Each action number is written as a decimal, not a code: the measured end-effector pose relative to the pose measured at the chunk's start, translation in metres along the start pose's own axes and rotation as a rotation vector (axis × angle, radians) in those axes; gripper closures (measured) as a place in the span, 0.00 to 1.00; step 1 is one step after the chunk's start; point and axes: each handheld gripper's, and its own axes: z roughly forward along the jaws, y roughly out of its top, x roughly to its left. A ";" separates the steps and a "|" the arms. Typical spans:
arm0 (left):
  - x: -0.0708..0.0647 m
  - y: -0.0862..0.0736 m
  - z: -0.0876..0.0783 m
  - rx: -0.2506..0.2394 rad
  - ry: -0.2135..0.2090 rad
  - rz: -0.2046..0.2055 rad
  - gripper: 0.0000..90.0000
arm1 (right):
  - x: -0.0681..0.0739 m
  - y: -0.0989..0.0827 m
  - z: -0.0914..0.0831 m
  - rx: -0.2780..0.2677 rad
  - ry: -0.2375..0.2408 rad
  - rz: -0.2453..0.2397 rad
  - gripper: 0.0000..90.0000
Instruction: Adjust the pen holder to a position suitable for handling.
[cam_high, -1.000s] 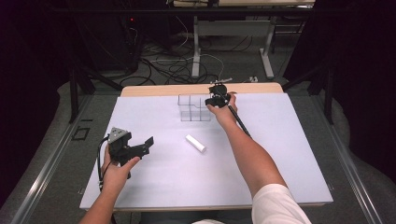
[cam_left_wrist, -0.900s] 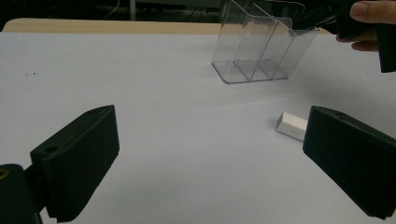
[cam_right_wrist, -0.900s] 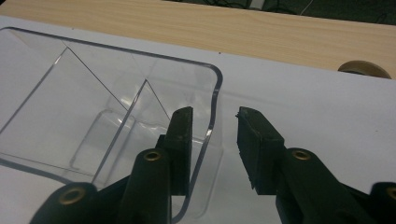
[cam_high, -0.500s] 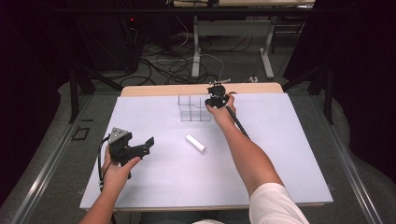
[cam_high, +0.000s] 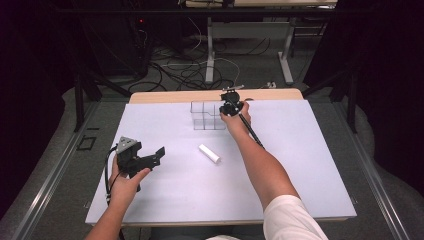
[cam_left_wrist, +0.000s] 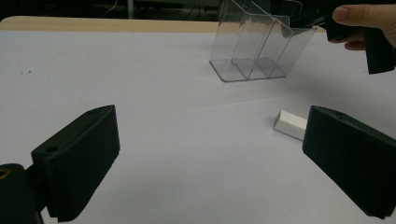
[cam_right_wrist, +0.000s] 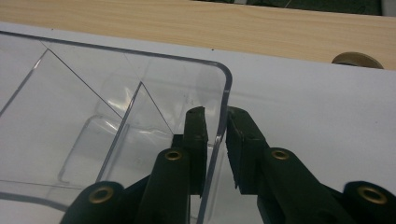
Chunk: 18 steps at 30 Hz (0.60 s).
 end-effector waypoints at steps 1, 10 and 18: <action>0.000 0.000 0.000 0.000 0.000 0.001 0.04 | 0.000 0.000 0.001 -0.016 0.007 0.011 0.87; -0.001 0.000 0.001 0.004 -0.002 0.001 0.04 | 0.003 0.001 -0.002 0.010 -0.024 0.048 0.88; -0.002 0.000 0.002 0.010 -0.006 0.008 0.04 | 0.001 0.001 -0.005 0.028 -0.046 0.061 0.91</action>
